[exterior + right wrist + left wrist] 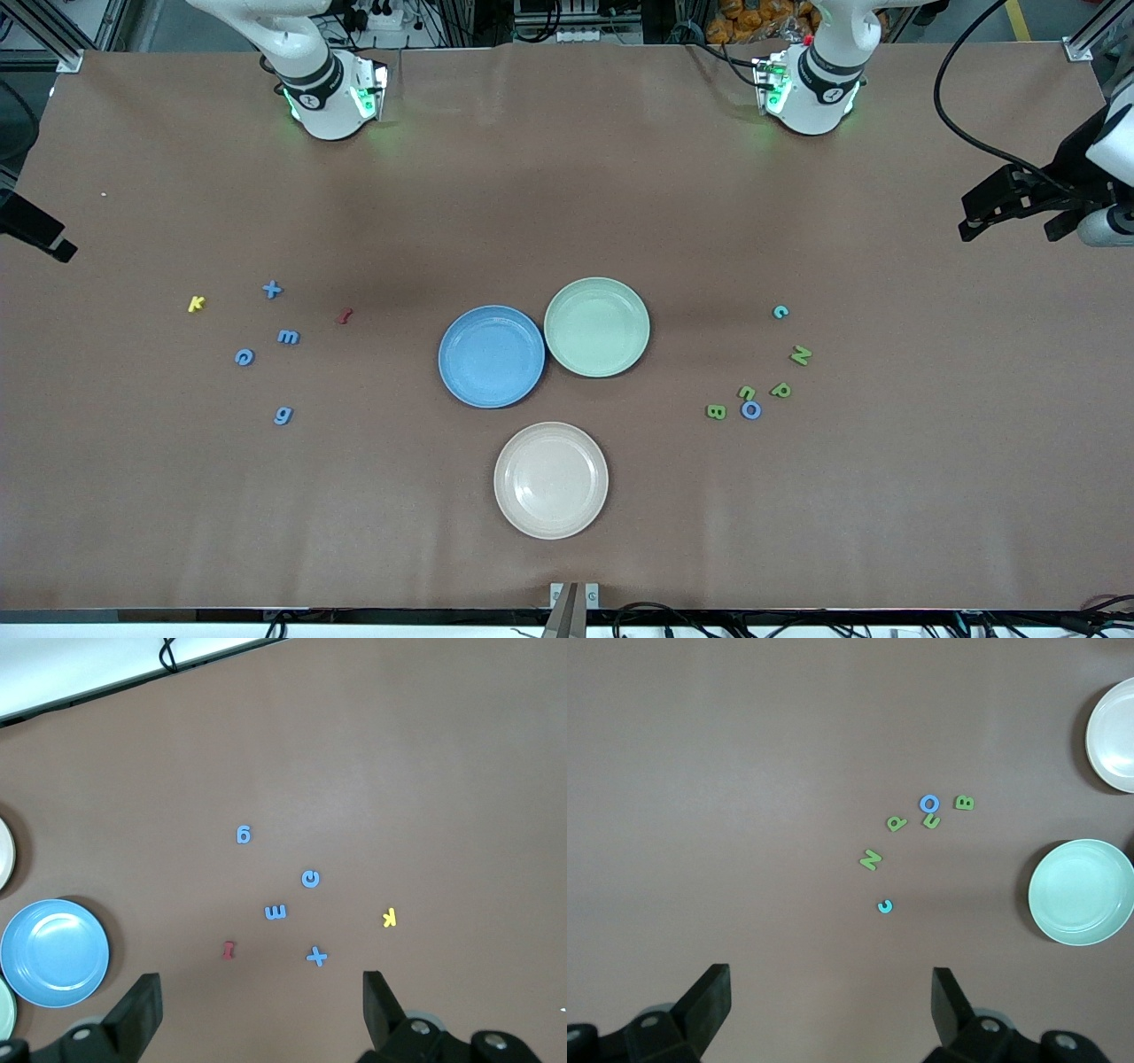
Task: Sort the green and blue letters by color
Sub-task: 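Lower the right gripper to the blue E while the left gripper reaches green B, then grasp the blue E with the right gripper while the left gripper grasps green B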
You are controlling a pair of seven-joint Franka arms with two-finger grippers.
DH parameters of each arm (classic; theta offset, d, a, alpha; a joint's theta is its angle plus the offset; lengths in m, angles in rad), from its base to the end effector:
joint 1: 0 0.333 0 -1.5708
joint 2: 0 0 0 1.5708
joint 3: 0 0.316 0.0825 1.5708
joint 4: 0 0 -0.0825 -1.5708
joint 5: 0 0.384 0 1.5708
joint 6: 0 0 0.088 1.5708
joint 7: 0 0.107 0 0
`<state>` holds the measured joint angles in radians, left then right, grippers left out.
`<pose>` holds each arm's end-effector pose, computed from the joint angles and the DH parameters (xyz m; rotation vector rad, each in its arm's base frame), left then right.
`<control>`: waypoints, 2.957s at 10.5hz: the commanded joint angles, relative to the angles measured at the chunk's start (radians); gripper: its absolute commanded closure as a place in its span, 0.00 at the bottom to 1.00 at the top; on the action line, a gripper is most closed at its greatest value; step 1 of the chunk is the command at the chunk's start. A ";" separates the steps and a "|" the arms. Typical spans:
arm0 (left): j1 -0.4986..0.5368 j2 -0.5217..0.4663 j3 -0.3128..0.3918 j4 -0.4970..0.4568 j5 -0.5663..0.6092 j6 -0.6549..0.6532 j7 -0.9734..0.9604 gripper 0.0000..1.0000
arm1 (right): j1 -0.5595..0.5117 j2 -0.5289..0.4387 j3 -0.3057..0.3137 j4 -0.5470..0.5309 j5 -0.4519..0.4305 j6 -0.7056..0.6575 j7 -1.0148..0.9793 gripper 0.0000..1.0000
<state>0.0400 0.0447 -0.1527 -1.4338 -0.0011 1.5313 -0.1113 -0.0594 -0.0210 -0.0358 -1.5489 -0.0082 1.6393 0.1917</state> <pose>0.5613 -0.0613 0.6606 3.1267 -0.0018 0.0815 0.5527 -0.0538 0.6530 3.1025 -0.4480 0.1751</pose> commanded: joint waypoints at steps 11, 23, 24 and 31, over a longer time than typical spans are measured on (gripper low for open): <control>-0.040 0.167 -0.010 -0.165 0.004 0.245 0.009 0.00 | -0.013 0.026 0.020 -0.094 -0.010 0.066 -0.037 0.00; -0.225 0.512 -0.013 -0.387 0.070 0.964 0.051 0.33 | -0.079 0.229 0.070 -0.685 0.030 0.848 -0.025 0.00; -0.238 0.520 -0.015 -0.358 0.099 0.964 0.051 0.36 | -0.077 0.262 0.082 -0.685 0.030 0.887 -0.026 0.00; -0.278 0.639 -0.015 -0.232 0.066 0.966 -0.023 0.38 | -0.083 0.351 0.128 -0.812 0.027 1.111 -0.040 0.00</control>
<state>-0.2322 0.6236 -0.1697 -1.7267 0.0847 2.5006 -0.0740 -0.1240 0.3237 0.0825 -2.2929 0.0060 2.6646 0.1598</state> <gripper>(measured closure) 0.366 0.000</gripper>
